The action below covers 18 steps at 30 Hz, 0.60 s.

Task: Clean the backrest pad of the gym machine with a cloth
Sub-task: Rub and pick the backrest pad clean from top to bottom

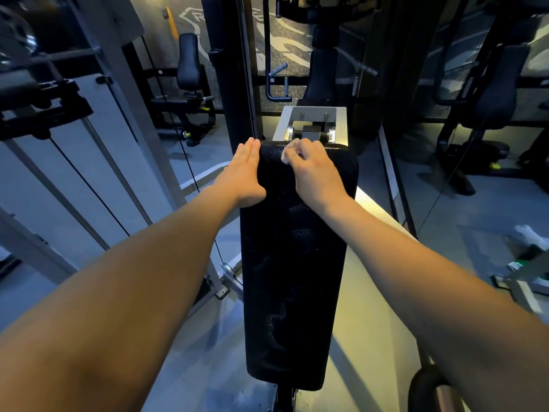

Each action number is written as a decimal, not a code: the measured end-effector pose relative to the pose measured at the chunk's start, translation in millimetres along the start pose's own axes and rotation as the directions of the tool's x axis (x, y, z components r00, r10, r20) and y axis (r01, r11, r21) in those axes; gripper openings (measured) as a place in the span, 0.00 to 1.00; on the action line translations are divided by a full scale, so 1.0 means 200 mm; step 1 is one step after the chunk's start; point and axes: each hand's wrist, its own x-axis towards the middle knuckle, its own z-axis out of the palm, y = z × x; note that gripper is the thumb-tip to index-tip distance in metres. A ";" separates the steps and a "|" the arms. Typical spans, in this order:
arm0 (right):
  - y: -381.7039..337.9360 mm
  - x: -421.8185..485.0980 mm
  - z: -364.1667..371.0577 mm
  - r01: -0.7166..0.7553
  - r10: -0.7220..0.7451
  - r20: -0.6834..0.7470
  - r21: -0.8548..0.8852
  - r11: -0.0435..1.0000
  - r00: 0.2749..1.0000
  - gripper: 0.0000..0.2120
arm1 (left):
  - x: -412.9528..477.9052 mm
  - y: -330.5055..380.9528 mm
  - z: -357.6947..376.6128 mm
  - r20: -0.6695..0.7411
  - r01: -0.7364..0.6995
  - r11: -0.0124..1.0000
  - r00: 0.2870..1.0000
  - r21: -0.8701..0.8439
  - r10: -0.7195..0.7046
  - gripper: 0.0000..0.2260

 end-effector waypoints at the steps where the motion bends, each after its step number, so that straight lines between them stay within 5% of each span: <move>1: -0.02 -0.04 0.02 0.044 -0.044 0.029 0.014 0.999 0.999 0.14 | 0.00 -0.01 0.00 0.004 -0.003 1.000 1.000 0.000 0.003 0.47; 5: -0.01 -0.13 0.03 0.319 -0.313 0.195 0.003 0.948 0.929 0.13 | 0.00 -0.02 0.01 -0.015 -0.006 1.000 1.000 0.008 0.006 0.47; 12: -0.04 0.06 0.00 0.001 -0.001 -0.070 0.003 1.000 0.998 0.15 | 0.01 -0.03 0.02 -0.014 -0.020 1.000 1.000 -0.005 0.020 0.47; 18: -0.04 -0.09 0.05 0.308 -0.305 0.113 -0.008 0.951 0.946 0.17 | 0.02 -0.05 0.02 -0.024 -0.030 0.999 0.999 0.013 0.030 0.48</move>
